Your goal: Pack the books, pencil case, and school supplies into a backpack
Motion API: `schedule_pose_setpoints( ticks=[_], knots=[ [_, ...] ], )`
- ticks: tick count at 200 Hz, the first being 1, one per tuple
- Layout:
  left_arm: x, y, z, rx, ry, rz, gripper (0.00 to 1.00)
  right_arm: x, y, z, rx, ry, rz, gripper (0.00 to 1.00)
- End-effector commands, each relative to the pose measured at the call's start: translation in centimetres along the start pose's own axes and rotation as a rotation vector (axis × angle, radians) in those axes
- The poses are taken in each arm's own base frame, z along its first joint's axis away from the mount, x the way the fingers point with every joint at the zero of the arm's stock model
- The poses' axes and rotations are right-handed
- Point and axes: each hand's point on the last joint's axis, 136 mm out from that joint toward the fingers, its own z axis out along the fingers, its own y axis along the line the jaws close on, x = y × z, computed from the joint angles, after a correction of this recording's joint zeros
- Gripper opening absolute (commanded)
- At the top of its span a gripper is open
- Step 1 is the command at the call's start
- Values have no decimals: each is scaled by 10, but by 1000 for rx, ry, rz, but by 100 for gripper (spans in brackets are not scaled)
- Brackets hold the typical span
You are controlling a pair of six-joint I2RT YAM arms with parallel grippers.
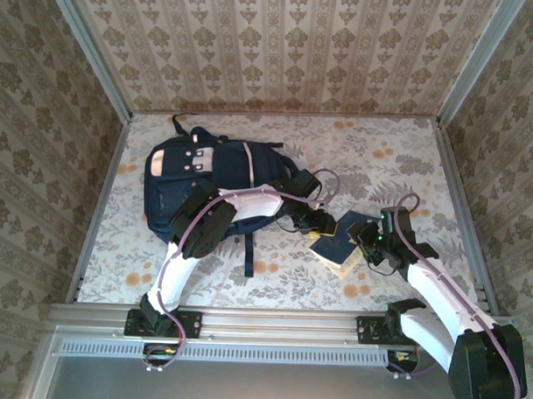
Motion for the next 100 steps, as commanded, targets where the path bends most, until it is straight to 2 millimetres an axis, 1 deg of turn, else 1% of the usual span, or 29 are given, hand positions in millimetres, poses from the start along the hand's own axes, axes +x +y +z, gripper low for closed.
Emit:
schedule_pose_setpoints(
  ticks=[1, 32, 76, 100],
  knots=[
    [17, -4, 9, 28, 60, 4, 47, 0, 32, -5, -121, 23, 20, 49],
    [16, -4, 8, 31, 55, 2, 47, -5, 36, -8, -121, 0, 11, 50],
    [17, -5, 8, 39, 51, -4, 47, -4, 18, 7, -70, 7, 24, 50],
    [17, -4, 8, 39, 51, -7, 47, -3, 13, 14, -57, 17, 28, 50]
  ],
)
